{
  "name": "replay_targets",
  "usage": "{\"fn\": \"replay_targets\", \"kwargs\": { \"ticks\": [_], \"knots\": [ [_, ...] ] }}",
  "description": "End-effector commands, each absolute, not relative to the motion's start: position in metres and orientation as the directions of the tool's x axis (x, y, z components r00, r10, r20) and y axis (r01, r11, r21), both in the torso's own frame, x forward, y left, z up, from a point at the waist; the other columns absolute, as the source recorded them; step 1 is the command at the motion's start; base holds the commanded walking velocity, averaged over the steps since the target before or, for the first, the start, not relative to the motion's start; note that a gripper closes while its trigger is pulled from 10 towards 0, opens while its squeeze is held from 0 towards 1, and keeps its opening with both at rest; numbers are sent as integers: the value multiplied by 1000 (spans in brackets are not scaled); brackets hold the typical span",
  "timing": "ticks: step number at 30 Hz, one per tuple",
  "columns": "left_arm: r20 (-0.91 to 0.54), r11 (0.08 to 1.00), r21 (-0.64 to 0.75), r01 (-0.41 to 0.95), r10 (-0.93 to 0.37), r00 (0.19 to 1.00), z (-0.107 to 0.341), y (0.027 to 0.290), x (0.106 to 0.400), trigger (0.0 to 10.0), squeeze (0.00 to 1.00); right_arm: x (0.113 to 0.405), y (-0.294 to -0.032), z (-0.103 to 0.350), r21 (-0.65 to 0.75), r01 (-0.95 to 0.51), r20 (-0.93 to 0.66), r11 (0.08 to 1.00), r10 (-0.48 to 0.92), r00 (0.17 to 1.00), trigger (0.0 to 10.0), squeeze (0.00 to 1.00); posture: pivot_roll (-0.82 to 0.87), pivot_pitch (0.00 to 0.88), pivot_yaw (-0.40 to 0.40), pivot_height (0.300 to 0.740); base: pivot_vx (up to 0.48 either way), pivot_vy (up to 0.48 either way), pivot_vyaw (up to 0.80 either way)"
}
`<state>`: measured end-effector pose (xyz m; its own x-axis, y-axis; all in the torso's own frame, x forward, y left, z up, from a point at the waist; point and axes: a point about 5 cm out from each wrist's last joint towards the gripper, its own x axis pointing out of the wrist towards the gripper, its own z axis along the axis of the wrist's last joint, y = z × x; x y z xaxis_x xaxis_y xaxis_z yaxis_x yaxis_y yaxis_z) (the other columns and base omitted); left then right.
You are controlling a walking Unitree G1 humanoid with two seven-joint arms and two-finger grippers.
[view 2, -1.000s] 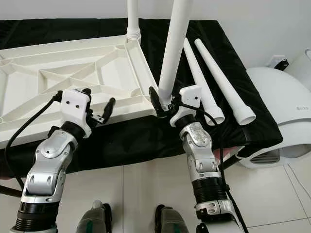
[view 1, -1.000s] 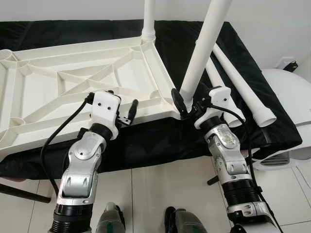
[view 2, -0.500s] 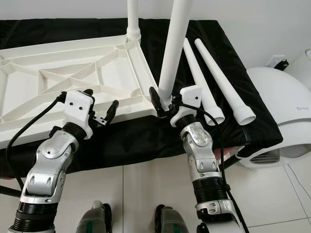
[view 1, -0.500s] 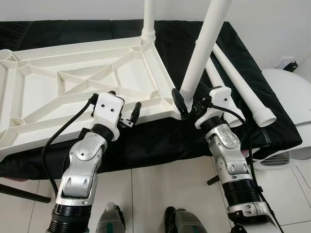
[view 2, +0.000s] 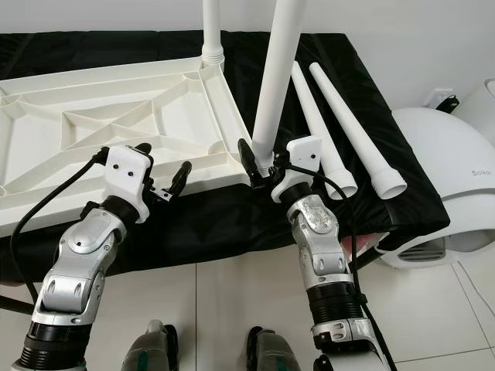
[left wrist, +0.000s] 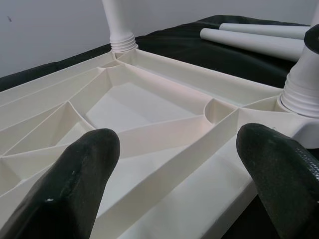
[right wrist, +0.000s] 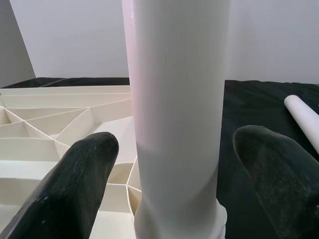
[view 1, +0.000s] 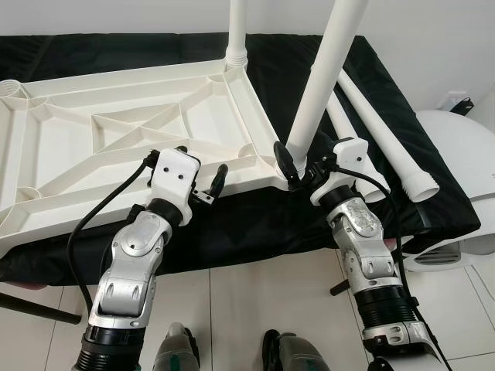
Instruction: Building children table
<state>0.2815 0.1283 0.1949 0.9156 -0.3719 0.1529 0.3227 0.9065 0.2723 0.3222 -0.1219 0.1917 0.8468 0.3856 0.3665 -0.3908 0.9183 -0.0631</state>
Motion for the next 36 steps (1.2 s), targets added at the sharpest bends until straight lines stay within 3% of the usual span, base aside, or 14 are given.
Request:
{"fn": "replay_targets", "kwargs": {
  "ticks": [1,36],
  "knots": [
    [133,893,275,358,-404,905,190,126,279,10000,0,323,-124,190,-75,-388,360,919,388,849,10000,0,53,136,-47,740,0,0,0],
    [123,883,276,380,-425,897,189,124,276,10000,0,323,-123,189,-71,-395,359,916,393,847,10000,0,57,143,-47,740,0,0,0]
  ]
}}
